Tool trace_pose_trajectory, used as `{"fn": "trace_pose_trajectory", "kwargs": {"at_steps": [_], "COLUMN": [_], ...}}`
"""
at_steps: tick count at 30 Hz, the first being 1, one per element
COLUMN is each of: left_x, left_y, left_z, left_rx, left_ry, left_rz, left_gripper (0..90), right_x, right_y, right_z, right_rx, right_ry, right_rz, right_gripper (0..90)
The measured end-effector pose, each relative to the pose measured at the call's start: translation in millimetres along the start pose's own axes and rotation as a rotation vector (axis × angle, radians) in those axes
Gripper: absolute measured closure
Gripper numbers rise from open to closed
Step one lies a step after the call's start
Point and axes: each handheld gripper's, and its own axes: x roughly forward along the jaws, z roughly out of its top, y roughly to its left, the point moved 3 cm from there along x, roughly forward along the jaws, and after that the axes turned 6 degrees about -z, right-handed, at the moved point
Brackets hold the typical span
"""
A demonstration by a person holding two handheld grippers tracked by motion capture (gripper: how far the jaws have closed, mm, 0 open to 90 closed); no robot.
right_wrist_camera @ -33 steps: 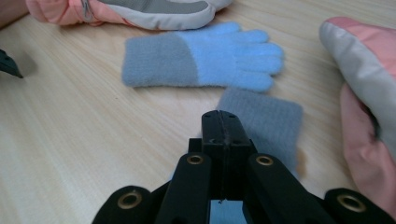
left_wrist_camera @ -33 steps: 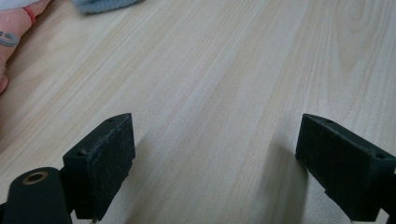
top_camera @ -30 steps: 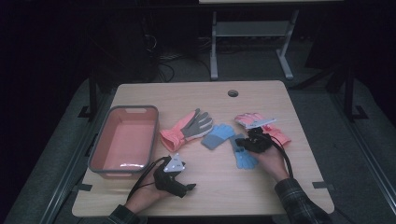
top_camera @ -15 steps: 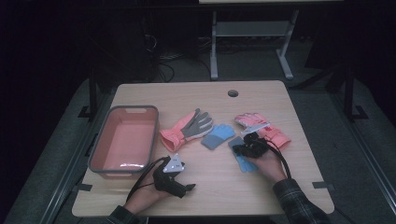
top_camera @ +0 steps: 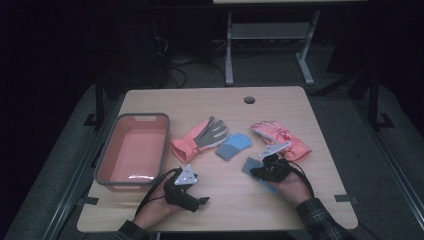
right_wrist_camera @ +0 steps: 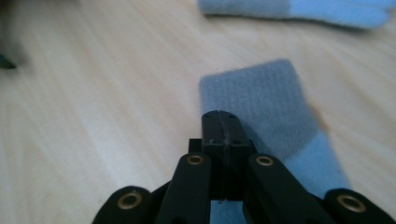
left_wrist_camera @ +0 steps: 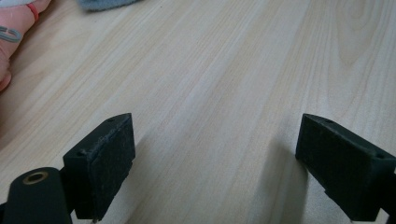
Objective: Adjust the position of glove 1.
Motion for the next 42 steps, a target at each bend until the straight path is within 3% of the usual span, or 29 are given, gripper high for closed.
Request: {"fn": "trace_pose_trajectory", "kwargs": {"at_steps": [16,19,24,29,32,42], "left_x": [0.4,0.3,0.5,0.4,0.2,-0.1], "left_y": [-0.1,-0.1,-0.1,-0.1,-0.1,-0.4], "left_z": [0.0,0.1,0.0,-0.2,-0.2,-0.2], "left_rx": [-0.001,-0.002,-0.001,-0.001,-0.002,-0.004], "left_ry": [-0.006,-0.004,-0.007,-0.005,-0.004,-0.002], "left_rz": [0.002,0.001,0.001,0.003,0.001,0.001], "left_gripper": [11.1,11.2,11.2,11.1,11.1,11.1], "right_x": [-22.1,-29.0,-48.4,-61.5,-64.7,-53.3], "right_y": [31.4,32.9,14.7,-10.7,-19.3,-25.8], "right_z": [-29.8,-32.1,-38.0,-52.5,-58.9,-61.2], "right_rx": [-0.027,-0.030,0.017,0.079,0.115,0.108], "right_ry": [0.024,0.008,-0.032,-0.035,-0.027,0.026], "right_rz": [0.066,0.063,0.004,-0.071,-0.087,-0.117], "right_gripper": [90.0,90.0,90.0,90.0,90.0,90.0]}}
